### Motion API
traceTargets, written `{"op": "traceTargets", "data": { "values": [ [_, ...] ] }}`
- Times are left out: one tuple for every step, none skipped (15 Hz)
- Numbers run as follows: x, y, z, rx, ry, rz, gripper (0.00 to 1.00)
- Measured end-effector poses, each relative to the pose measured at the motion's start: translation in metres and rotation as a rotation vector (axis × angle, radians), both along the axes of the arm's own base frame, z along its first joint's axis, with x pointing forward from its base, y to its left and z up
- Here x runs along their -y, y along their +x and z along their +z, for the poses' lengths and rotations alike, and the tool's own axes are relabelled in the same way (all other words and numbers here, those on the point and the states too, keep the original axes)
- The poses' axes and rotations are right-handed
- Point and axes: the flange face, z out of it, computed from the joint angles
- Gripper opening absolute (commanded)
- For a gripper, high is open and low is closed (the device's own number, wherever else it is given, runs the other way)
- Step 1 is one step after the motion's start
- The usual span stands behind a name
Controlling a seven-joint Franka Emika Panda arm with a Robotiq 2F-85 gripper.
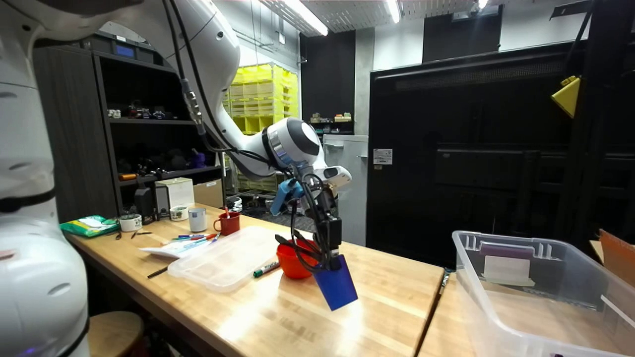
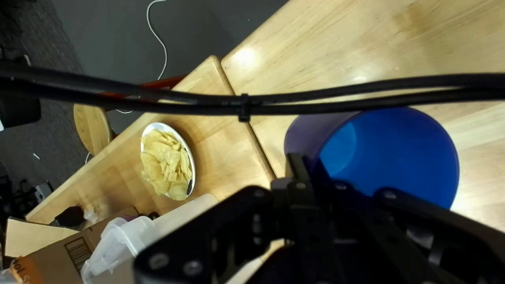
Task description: Hang the blue cup on to the clamp on top of the orange jar
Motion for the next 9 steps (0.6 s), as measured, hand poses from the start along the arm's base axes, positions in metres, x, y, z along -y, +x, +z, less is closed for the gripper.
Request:
{"op": "traceTargets", "data": {
  "values": [
    [-0.004, 0.001, -0.002, -0.008, -0.008, 0.006, 0.01],
    [-0.008, 0.001, -0.005, -0.016, -0.017, 0.01, 0.01],
    [-0.01, 0.002, -0.007, -0.024, -0.027, 0.019, 0.01],
    [-0.013, 0.003, -0.01, -0.031, -0.038, 0.028, 0.01],
    [-0.014, 0.004, -0.013, -0.037, -0.05, 0.04, 0.01],
    [-0.015, 0.005, -0.016, -0.044, -0.064, 0.054, 0.01],
    [-0.016, 0.005, -0.018, -0.05, -0.08, 0.07, 0.01],
    [-0.016, 0.006, -0.02, -0.056, -0.096, 0.088, 0.01],
    [-0.016, 0.007, -0.021, -0.061, -0.112, 0.105, 0.01]
  ]
}}
